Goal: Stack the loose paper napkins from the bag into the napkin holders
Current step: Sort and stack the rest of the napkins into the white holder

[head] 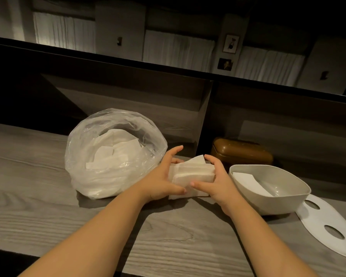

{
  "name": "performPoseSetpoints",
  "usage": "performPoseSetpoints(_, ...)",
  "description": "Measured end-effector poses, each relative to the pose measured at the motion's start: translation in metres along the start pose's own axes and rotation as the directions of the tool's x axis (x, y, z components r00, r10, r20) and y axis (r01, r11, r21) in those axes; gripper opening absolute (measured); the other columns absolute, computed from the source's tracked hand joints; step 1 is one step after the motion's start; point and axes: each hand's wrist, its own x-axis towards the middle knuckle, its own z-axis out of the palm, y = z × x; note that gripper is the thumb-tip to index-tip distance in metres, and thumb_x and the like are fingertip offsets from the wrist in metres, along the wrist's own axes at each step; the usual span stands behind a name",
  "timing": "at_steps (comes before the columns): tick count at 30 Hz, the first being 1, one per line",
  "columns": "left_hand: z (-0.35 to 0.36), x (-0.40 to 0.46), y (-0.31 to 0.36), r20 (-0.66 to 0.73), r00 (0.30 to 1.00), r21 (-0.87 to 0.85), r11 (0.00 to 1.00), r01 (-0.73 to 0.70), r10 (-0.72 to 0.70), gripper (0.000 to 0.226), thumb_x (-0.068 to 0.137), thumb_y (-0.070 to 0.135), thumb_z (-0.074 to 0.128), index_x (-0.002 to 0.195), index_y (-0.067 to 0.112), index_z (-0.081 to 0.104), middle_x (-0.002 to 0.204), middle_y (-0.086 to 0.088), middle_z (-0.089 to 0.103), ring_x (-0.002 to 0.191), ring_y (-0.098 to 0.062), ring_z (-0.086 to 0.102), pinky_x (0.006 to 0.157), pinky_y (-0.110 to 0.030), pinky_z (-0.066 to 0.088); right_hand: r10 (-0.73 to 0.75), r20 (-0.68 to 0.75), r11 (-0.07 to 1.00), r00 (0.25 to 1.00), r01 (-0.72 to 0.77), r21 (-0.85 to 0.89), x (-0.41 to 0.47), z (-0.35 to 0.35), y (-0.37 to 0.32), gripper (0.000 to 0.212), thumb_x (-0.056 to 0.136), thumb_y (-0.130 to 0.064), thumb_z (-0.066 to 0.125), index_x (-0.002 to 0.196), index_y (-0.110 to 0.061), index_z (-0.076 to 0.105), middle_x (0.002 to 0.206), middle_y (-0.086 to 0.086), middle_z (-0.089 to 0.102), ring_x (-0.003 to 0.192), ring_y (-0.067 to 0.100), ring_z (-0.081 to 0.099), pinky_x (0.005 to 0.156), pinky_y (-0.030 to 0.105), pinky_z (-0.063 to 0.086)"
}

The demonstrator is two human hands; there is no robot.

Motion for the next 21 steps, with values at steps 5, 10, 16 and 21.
performPoseSetpoints(5, 0.0011, -0.0014, -0.0009, -0.176, 0.984, -0.055, 0.998, -0.023, 0.013, 0.082, 0.087, 0.004, 0.068, 0.138, 0.053, 0.025, 0.134, 0.002, 0.046, 0.11, -0.014, 0.057, 0.083, -0.022, 0.057, -0.03, -0.075, 0.998, 0.997, 0.026, -0.05, -0.0015, -0.0016, 0.0022, 0.054, 0.077, -0.018, 0.082, 0.116, -0.034, 0.049, 0.119, -0.004, 0.054, 0.105, 0.019, 0.058, 0.07, 0.025, 0.059)
performPoseSetpoints(10, 0.0056, -0.0015, 0.001, -0.01, 0.999, -0.047, 0.998, -0.043, 0.043, 0.105, 0.081, 0.01, 0.078, 0.142, 0.058, 0.009, 0.14, 0.008, 0.035, 0.116, -0.01, 0.051, 0.08, -0.011, 0.051, 0.004, 0.076, 0.995, 0.997, 0.003, -0.102, -0.0024, 0.0013, -0.0001, 0.087, 0.07, -0.02, 0.087, 0.133, -0.042, 0.031, 0.132, -0.006, 0.041, 0.114, 0.017, 0.05, 0.083, 0.028, 0.058)
performPoseSetpoints(16, 0.0026, 0.0011, 0.0007, 0.014, 1.0, 0.021, 1.0, 0.005, -0.006, 0.112, 0.08, 0.006, 0.077, 0.142, 0.059, 0.0, 0.138, 0.013, 0.029, 0.112, -0.008, 0.049, 0.074, -0.005, 0.049, 0.037, -0.004, 0.986, 0.999, -0.037, -0.161, 0.0024, 0.0016, -0.0006, 0.1, 0.07, -0.021, 0.088, 0.145, -0.042, 0.024, 0.148, -0.002, 0.034, 0.131, 0.023, 0.041, 0.103, 0.042, 0.049)
performPoseSetpoints(21, 0.0026, -0.0018, 0.0016, -0.163, 0.986, 0.011, 0.999, -0.04, 0.041, 0.089, 0.088, 0.002, 0.064, 0.138, 0.059, 0.017, 0.133, 0.005, 0.043, 0.106, -0.011, 0.056, 0.076, -0.015, 0.055, -0.091, -0.116, 0.993, 0.989, 0.081, -0.089, 0.0021, -0.0015, 0.0028, 0.069, 0.081, -0.016, 0.079, 0.131, -0.042, 0.039, 0.129, -0.007, 0.046, 0.11, 0.014, 0.053, 0.064, 0.018, 0.056)
